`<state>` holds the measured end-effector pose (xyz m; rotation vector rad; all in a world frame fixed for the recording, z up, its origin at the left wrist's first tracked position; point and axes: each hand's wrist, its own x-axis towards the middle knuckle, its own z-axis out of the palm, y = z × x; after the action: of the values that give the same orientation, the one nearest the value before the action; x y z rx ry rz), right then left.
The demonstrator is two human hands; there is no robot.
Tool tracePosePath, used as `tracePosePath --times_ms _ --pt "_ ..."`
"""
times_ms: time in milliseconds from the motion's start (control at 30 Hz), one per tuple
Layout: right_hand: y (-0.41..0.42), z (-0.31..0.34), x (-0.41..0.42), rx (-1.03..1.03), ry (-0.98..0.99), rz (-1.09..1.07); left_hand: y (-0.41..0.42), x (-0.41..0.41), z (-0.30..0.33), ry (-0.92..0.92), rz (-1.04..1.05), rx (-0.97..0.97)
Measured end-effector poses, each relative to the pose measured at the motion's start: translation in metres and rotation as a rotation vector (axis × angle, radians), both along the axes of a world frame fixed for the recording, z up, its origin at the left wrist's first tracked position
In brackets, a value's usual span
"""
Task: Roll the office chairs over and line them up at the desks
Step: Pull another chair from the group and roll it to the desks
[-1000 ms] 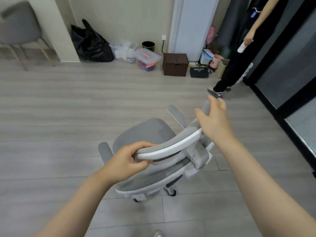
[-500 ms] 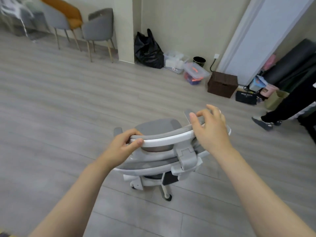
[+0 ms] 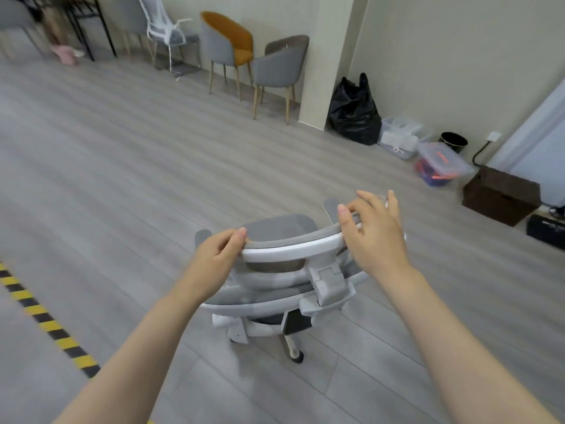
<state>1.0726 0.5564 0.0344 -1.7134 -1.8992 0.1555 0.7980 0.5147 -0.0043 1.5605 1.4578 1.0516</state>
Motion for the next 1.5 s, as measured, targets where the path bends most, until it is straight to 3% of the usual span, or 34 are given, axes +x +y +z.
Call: tracePosePath --times_ms 433,533,700,1200,1500 --pt "0.138 -0.009 -0.220 0.200 -0.166 0.583 0.027 -0.186 0.020 0.010 0.582 0.070" --pt "0.153 -0.010 -0.290 0.262 -0.154 0.684 0.018 -0.232 0.023 0.108 0.762 0.086" --pt "0.166 -0.002 -0.398 0.302 -0.066 0.909 0.005 -0.292 0.025 0.394 0.988 0.202" --pt "0.159 -0.004 -0.712 0.408 0.074 1.258 -0.035 -0.528 0.016 0.356 1.436 0.168" --pt "0.135 -0.020 -0.886 0.438 0.347 1.381 -0.066 -0.645 0.009 0.443 1.633 0.258"
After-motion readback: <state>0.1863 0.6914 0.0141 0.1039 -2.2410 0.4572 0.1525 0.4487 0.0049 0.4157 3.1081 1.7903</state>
